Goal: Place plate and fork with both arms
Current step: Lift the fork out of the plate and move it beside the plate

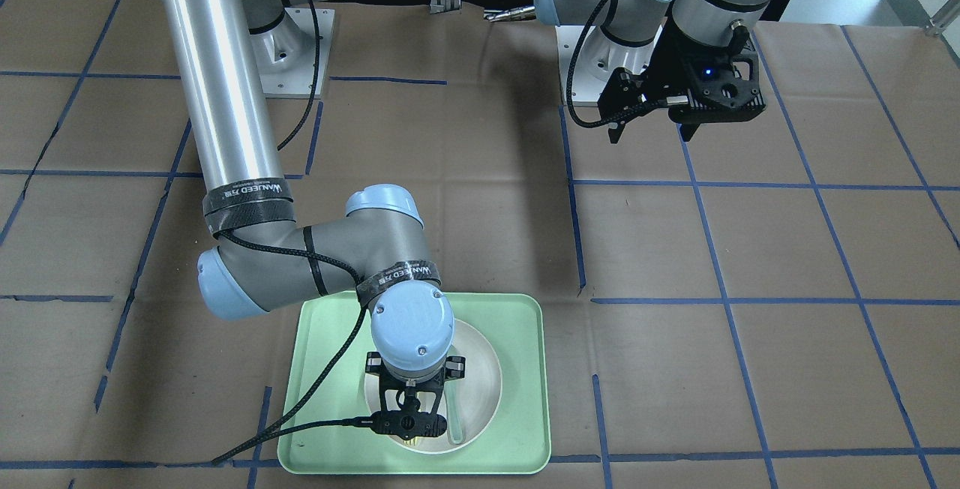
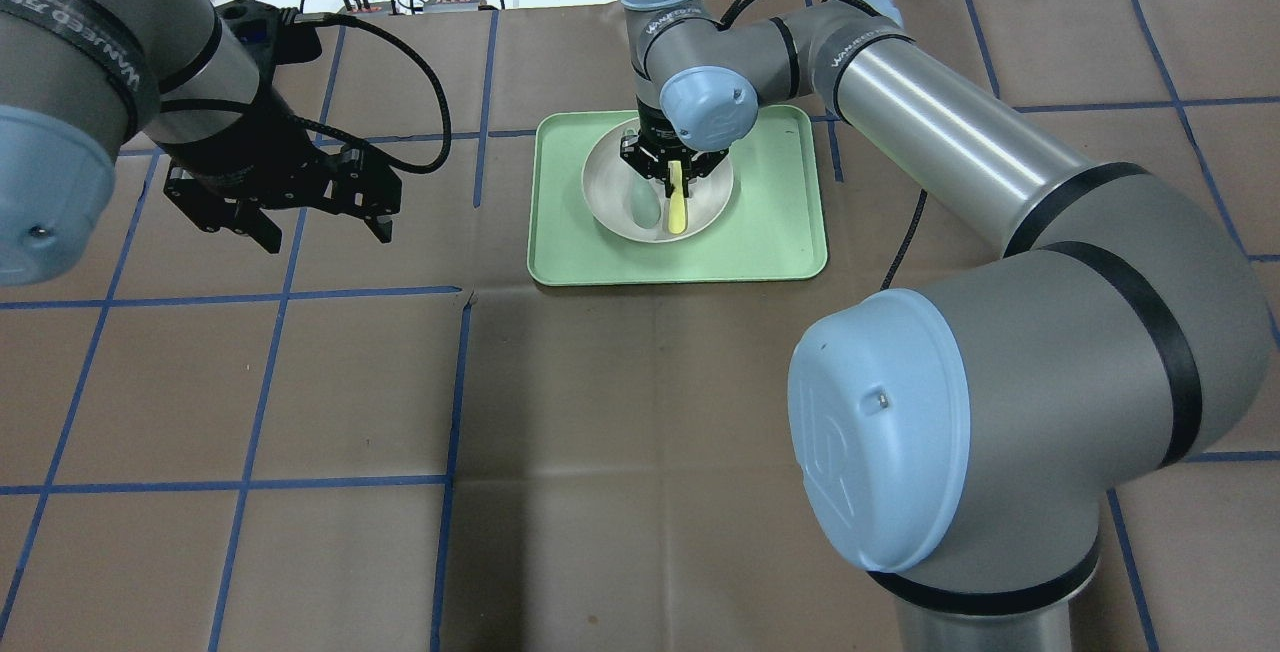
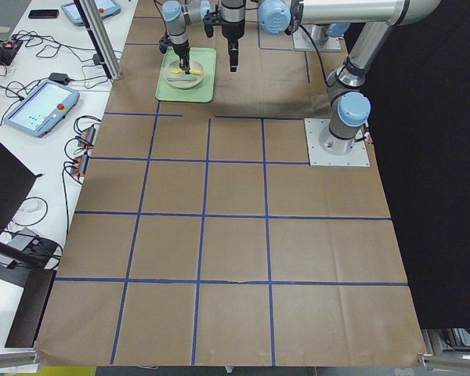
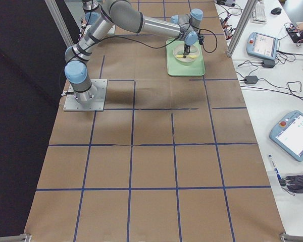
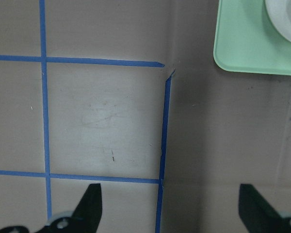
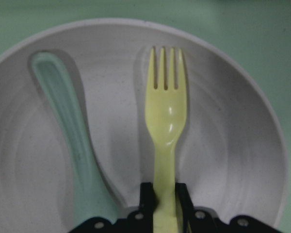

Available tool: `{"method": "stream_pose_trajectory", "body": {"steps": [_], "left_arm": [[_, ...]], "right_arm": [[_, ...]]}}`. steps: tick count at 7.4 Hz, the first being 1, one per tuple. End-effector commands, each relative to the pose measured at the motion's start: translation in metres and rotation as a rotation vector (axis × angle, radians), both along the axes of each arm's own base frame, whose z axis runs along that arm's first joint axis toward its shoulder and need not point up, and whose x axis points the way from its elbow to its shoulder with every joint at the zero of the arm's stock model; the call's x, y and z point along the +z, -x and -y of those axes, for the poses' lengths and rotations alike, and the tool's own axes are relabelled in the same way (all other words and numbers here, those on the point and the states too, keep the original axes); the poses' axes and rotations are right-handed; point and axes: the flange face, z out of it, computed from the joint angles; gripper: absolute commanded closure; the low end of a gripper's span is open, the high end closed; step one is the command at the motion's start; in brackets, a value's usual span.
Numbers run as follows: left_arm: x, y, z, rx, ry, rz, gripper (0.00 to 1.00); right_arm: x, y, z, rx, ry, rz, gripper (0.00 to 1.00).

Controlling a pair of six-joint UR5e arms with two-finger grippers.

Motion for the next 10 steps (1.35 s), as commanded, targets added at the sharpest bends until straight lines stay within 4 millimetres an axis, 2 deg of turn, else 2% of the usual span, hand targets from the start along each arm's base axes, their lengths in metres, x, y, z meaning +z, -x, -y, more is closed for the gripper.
{"method": "stream_pose_trajectory", "body": {"steps": [1,3,4,8,10], "left_arm": [[0.0,0.0,0.001,-0.01,0.004,0.001,0.0],[0.0,0.0,0.002,-0.007,0.01,0.001,0.0],[0.0,0.0,0.002,-0.007,0.01,0.001,0.0],[0.001,0.0,0.002,-0.01,0.013,0.0,0.0],[0.001,0.0,0.002,-0.011,0.013,0.0,0.0]], "right_arm": [[0.03,0.001,0.002,-0.001,0.031,0.006,0.99],[0.08,0.005,-0.013,-0.007,0.041,0.011,0.99],[0.082,0.015,-0.016,-0.005,0.031,0.005,0.99],[0.074,0.101,-0.022,0.009,-0.011,-0.028,0.99],[0.046,0.127,-0.015,-0.026,-0.008,-0.018,0.99]]}}
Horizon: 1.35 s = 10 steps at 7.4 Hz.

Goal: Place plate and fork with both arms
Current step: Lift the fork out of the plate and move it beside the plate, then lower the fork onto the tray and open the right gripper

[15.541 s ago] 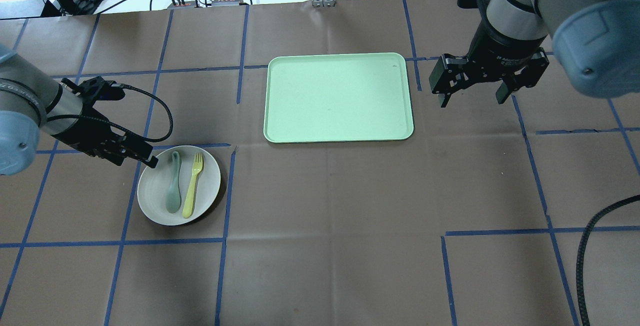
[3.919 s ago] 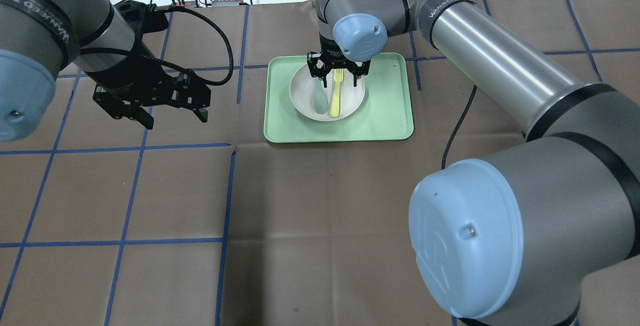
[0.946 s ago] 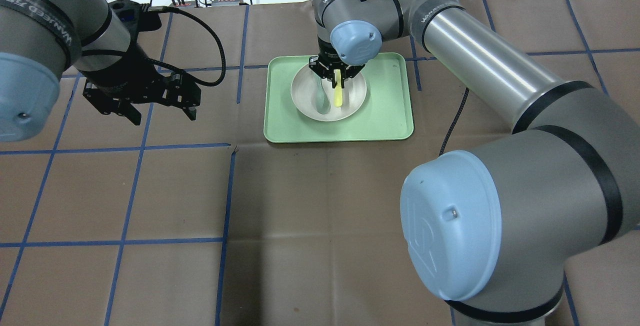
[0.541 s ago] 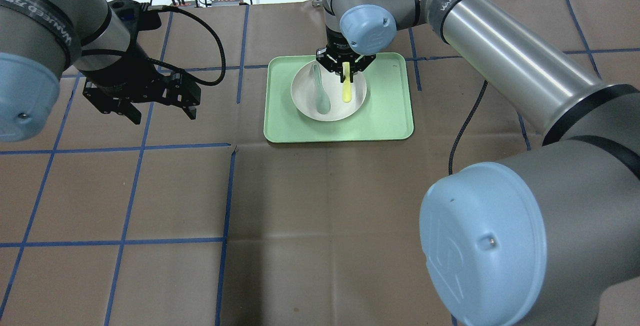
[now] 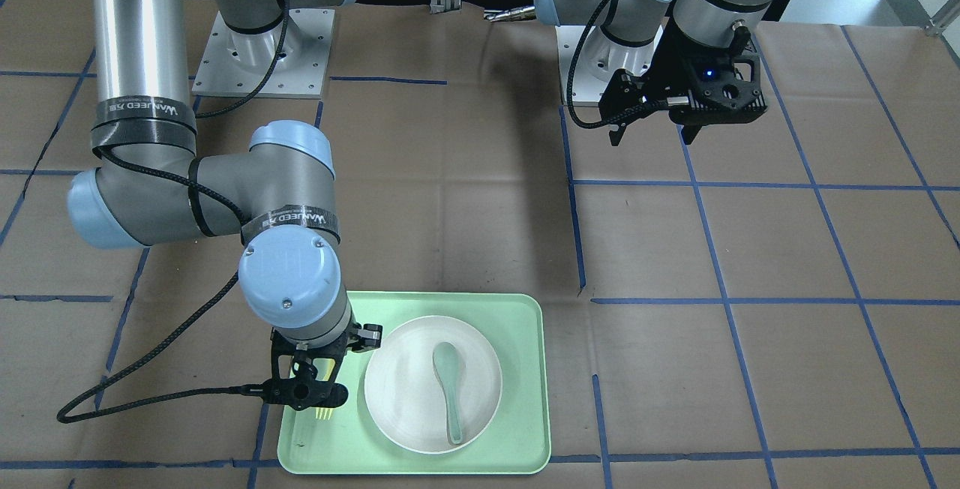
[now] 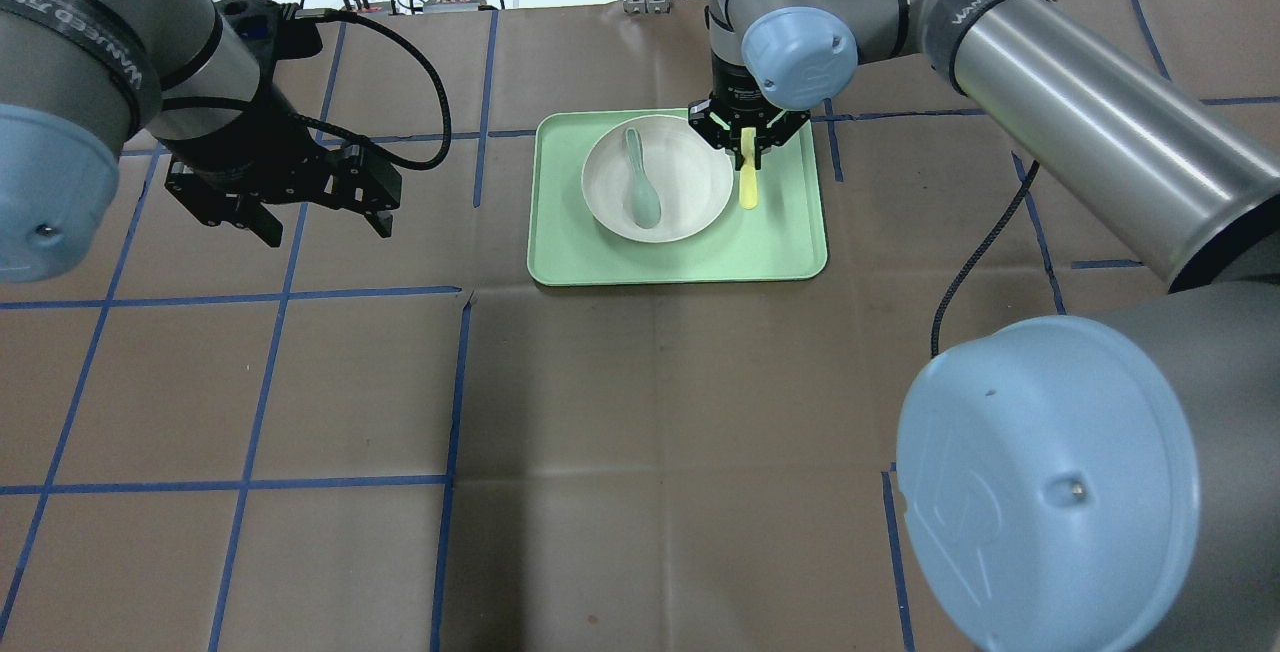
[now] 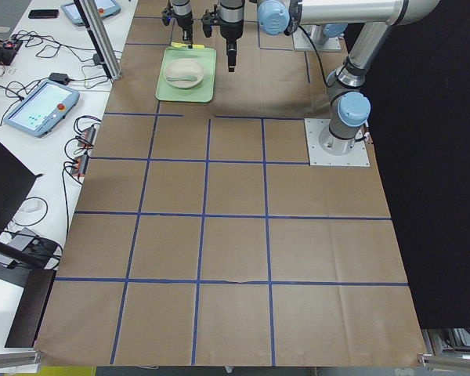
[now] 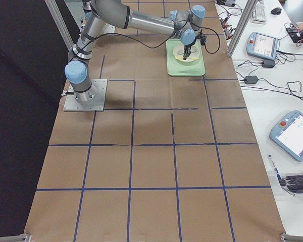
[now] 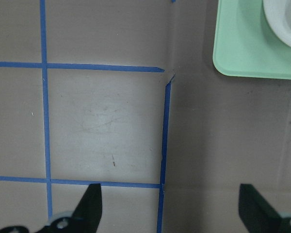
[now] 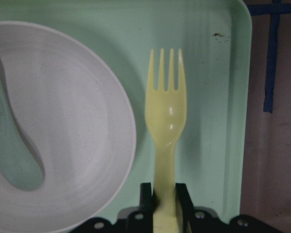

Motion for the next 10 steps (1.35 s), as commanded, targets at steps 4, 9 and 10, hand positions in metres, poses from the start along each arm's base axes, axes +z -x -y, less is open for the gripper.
{"method": "stream_pose_trajectory", "body": {"steps": [4,9,10], "left_arm": [[0.0,0.0,0.0,-0.001,0.0,0.0,0.0],[-0.001,0.0,0.0,-0.001,-0.003,0.0,0.0],[-0.001,0.0,0.0,-0.002,-0.003,0.0,0.0]], "right_arm": [[-0.067,0.017,0.003,0.013,-0.001,0.003,0.91],[0.014,0.033,-0.007,0.057,0.086,0.016,0.0],[0.035,0.047,-0.029,0.089,0.068,0.013,0.0]]}}
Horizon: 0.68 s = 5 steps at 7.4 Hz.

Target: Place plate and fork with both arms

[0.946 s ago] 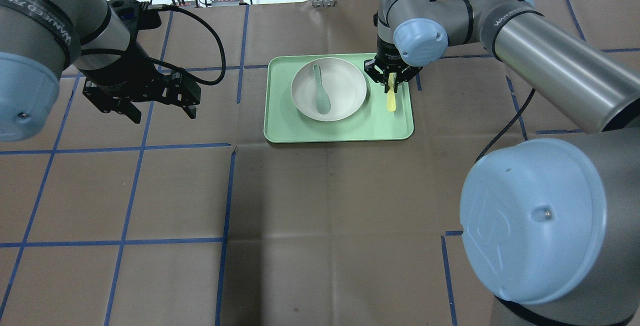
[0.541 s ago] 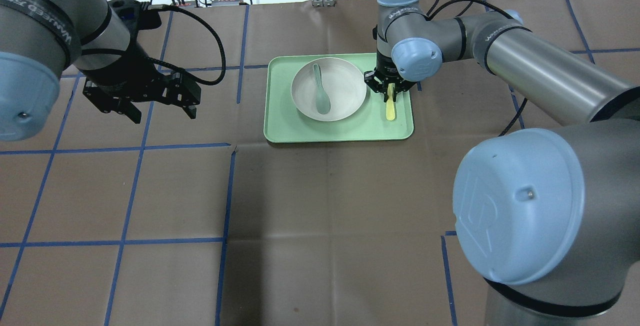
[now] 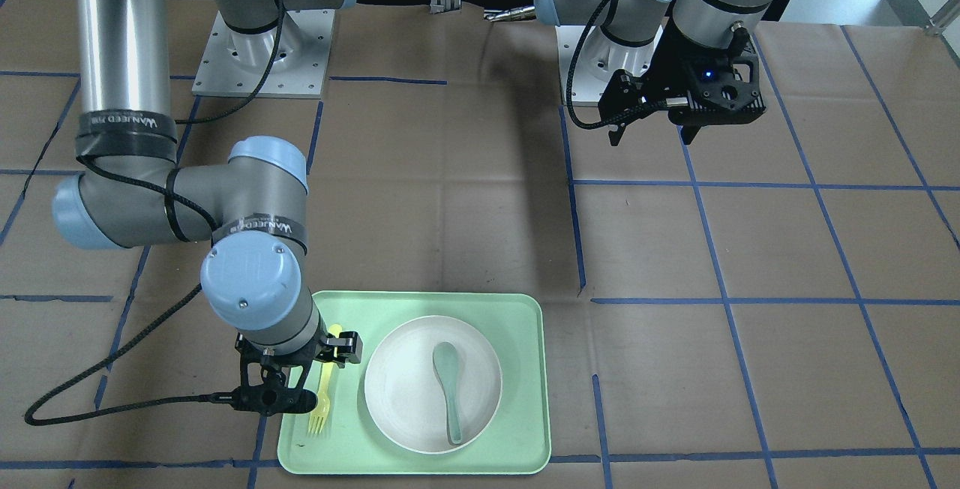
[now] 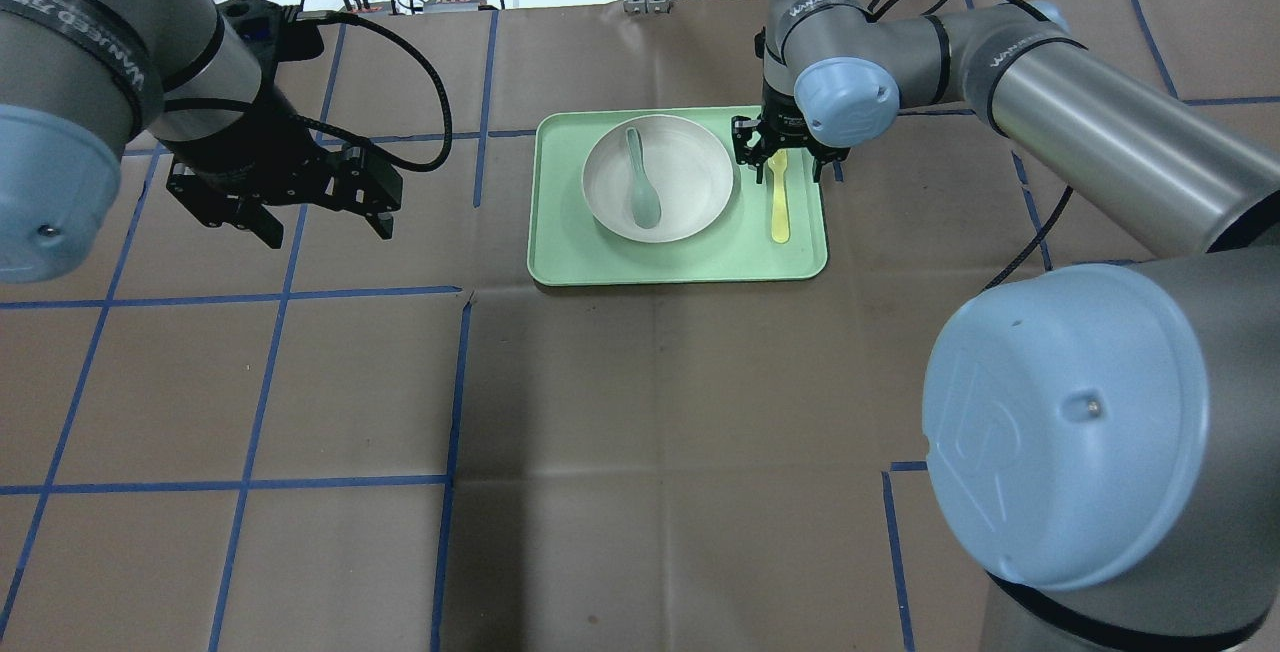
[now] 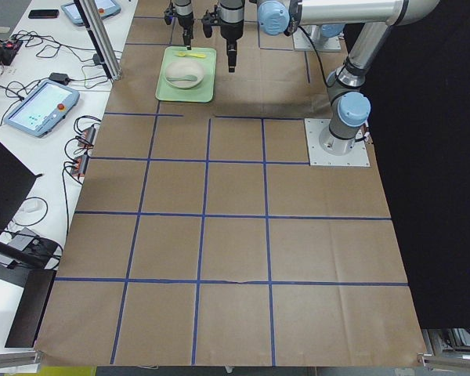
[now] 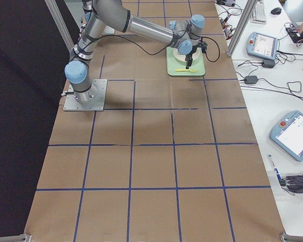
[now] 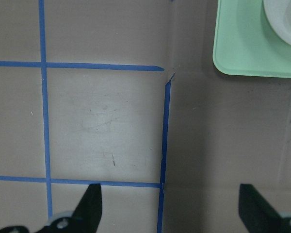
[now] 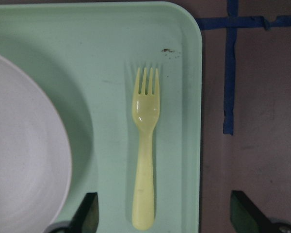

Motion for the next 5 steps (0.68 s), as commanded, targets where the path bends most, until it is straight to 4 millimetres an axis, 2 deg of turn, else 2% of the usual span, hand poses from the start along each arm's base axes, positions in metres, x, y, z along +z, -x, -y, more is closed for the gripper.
{"method": "stream_pose_trajectory", "body": {"steps": [1,2,3,5], "left_arm": [[0.0,0.0,0.0,-0.003,0.0,0.0,0.0],[0.002,0.001,0.0,-0.004,0.005,0.002,0.0],[0.003,0.0,0.003,-0.001,0.029,0.003,0.0],[0.005,0.0,0.004,0.004,0.038,0.001,0.0]], "right_arm": [[0.06,0.043,-0.048,0.059,0.018,0.005,0.0],[0.095,0.077,-0.082,0.049,-0.015,0.009,0.0],[0.128,0.085,-0.113,0.035,-0.075,0.012,0.0],[0.193,0.079,-0.176,0.03,-0.09,0.015,0.0]]}}
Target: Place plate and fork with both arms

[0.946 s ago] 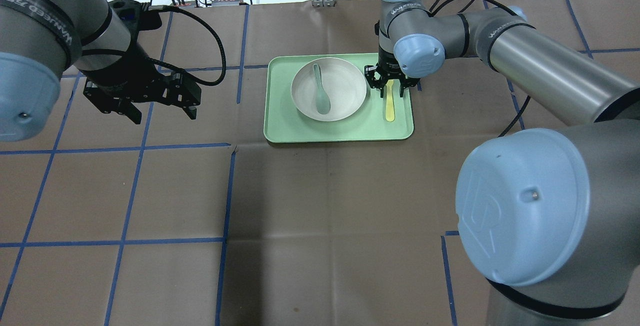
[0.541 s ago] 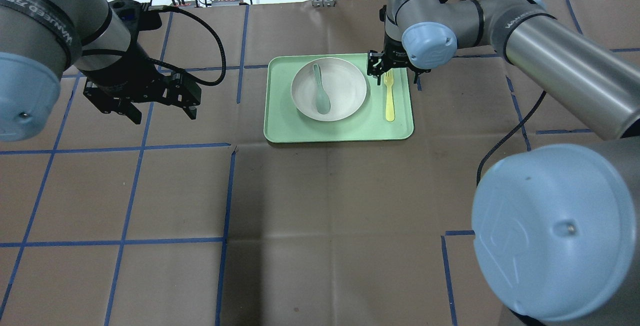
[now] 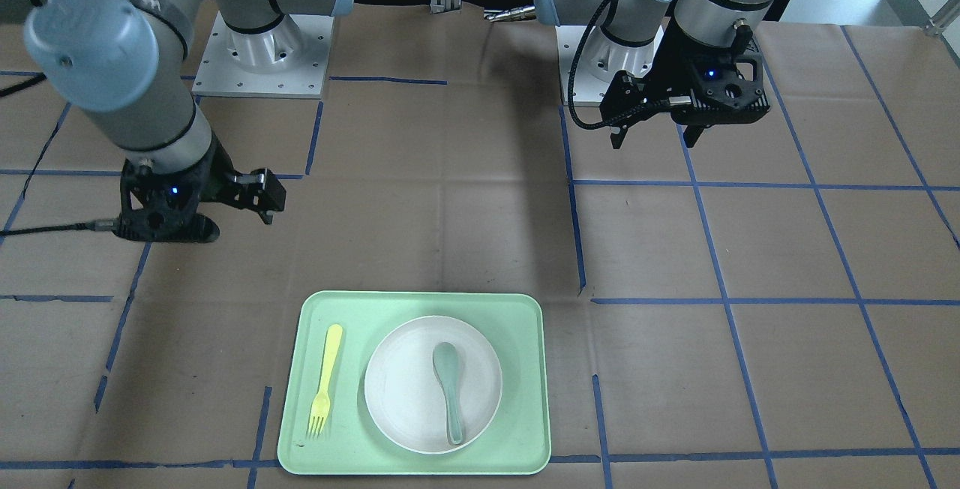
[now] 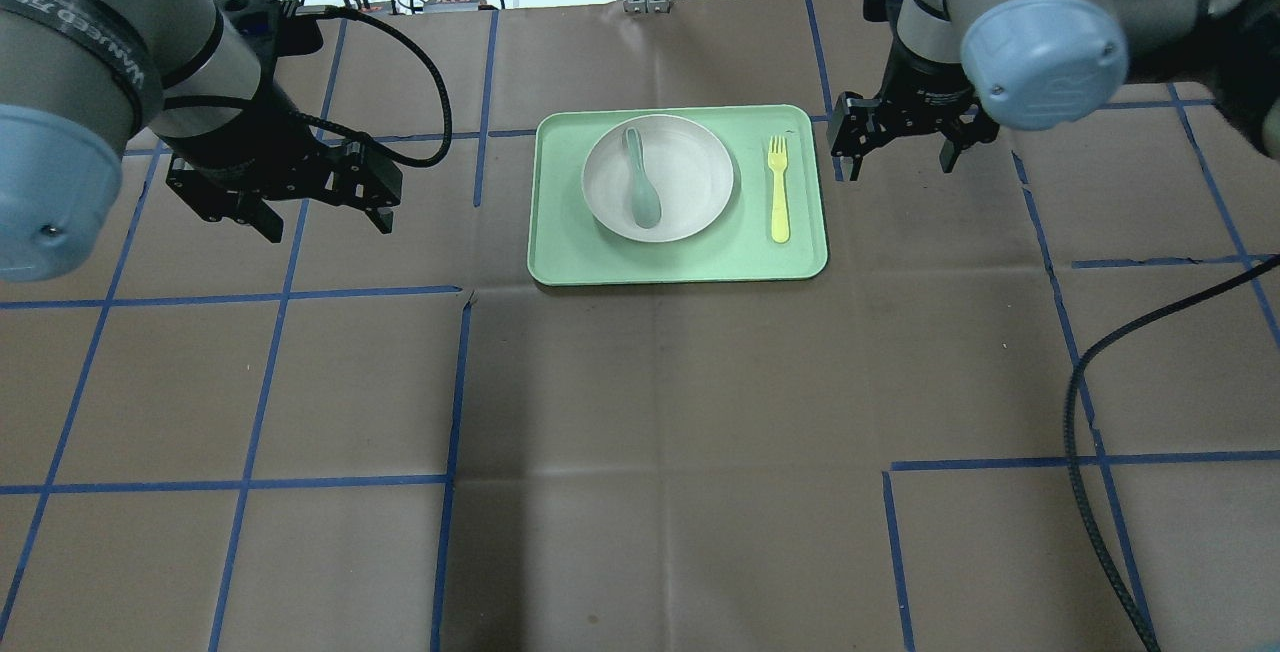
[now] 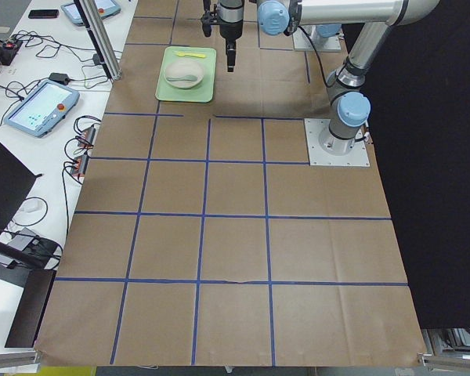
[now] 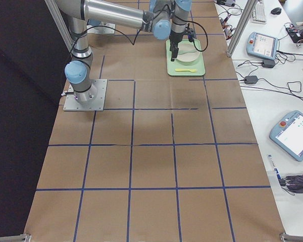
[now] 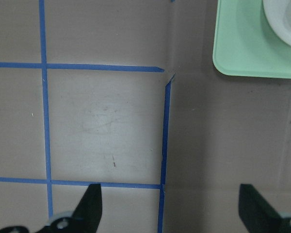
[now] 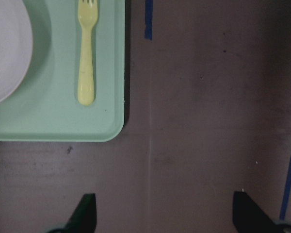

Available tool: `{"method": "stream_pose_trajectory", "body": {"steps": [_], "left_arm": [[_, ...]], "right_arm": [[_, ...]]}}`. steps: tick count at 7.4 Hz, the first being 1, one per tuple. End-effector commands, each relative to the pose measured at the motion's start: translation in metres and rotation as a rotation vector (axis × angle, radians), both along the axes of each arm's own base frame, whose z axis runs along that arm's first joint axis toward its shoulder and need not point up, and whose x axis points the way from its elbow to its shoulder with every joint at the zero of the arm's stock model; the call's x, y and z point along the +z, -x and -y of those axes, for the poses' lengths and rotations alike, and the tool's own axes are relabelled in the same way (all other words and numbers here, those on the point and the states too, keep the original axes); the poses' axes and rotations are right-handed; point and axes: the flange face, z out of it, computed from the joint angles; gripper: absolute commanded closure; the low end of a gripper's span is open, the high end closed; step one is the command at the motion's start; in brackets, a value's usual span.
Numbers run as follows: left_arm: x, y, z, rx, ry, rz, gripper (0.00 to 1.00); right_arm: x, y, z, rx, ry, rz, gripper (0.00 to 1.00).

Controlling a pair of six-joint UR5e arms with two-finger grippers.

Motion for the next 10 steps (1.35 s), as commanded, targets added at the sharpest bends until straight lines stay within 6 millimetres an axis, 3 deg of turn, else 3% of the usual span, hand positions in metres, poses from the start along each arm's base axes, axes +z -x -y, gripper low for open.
{"method": "stream_pose_trajectory", "body": {"steps": [1,10], "left_arm": [[0.002,0.0,0.001,0.003,0.009,0.0,0.0],[0.017,0.0,-0.01,0.0,0.041,0.001,0.0]], "right_arm": [[0.066,-0.007,-0.062,0.001,0.038,0.008,0.0],[0.068,-0.011,-0.064,-0.004,0.048,0.011,0.0]]}}
